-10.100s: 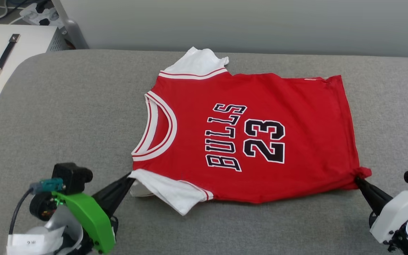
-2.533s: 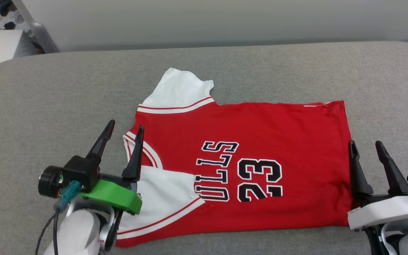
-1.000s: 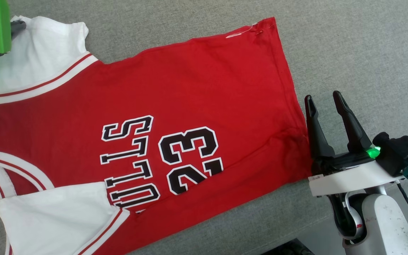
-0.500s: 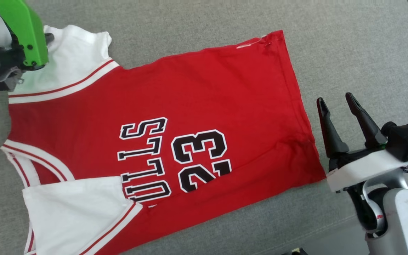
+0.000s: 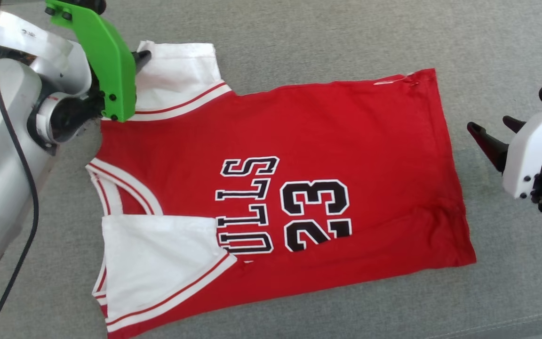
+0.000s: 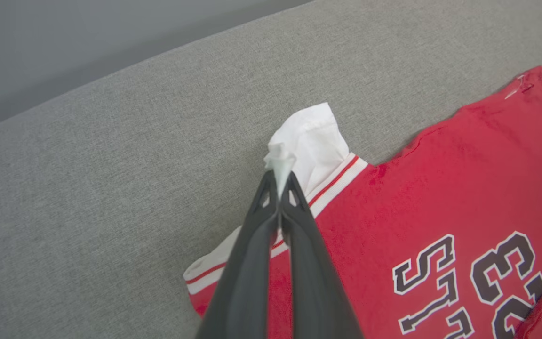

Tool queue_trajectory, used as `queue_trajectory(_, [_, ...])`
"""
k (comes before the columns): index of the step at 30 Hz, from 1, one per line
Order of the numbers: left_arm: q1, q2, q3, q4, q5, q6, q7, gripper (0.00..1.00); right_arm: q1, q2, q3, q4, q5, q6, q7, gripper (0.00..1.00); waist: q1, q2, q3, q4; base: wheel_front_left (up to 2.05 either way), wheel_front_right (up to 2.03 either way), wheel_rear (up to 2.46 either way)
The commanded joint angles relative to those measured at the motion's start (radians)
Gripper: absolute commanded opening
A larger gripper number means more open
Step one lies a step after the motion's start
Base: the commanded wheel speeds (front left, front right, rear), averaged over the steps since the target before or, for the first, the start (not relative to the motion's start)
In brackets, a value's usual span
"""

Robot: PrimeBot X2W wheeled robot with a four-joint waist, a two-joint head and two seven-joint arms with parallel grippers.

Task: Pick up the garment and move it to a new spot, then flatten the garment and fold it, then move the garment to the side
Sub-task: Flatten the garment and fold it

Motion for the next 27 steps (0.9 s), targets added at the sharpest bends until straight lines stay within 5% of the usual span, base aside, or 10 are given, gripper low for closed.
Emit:
queue_trajectory(1, [0.028, 0.006, -0.002, -0.034, 0.005, 0.012, 0.006, 0.00, -0.036, -0.009, 0.006, 0.019, 0.014, -0.001, 0.041, 1.00, 0.0000, 0.0000, 0.007, 0.062, 0.00, 0.00, 0.00])
queue_trajectory(11, [0.071, 0.047, -0.013, -0.279, 0.031, 0.068, 0.010, 0.00, -0.245, -0.049, 0.006, 0.194, 0.015, -0.001, 0.223, 1.00, 0.0000, 0.0000, 0.069, 0.158, 0.00, 0.00, 0.00])
queue_trajectory(27, [0.063, 0.041, -0.014, -0.361, 0.058, 0.062, -0.036, 0.00, -0.325, -0.055, 0.053, 0.353, -0.053, -0.001, 0.216, 1.00, 0.0000, 0.0000, 0.139, 0.237, 0.00, 0.00, 0.00])
